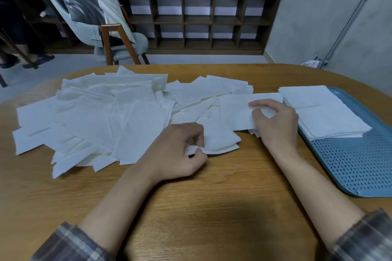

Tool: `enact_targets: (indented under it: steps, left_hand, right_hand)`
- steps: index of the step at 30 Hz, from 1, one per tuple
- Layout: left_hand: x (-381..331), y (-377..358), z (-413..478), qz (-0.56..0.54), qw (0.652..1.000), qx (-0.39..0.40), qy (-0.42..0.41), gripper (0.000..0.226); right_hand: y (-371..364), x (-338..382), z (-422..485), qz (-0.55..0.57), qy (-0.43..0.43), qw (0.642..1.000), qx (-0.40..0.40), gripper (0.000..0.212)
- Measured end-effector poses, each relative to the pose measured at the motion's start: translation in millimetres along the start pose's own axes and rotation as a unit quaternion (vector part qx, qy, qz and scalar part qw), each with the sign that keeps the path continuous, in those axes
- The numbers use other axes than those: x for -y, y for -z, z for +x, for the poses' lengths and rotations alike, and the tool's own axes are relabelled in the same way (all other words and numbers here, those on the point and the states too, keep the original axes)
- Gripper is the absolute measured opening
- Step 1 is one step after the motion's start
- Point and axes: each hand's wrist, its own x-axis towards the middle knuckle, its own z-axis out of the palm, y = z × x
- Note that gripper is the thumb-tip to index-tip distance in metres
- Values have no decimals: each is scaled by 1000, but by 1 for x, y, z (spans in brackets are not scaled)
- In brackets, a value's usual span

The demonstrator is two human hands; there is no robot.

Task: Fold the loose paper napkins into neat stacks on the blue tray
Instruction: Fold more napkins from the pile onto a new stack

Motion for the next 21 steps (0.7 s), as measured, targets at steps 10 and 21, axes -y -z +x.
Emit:
enact_targets:
  steps: [10,21]
  left_hand:
    - [1,-3,0,-67,995,-33,63,4]
    - [4,-4,1,-91,990,69,88,20]
  right_hand:
    - [0,3,-2,24,30,999,28,28]
    - [1,14,-10,139,50,973,175,27]
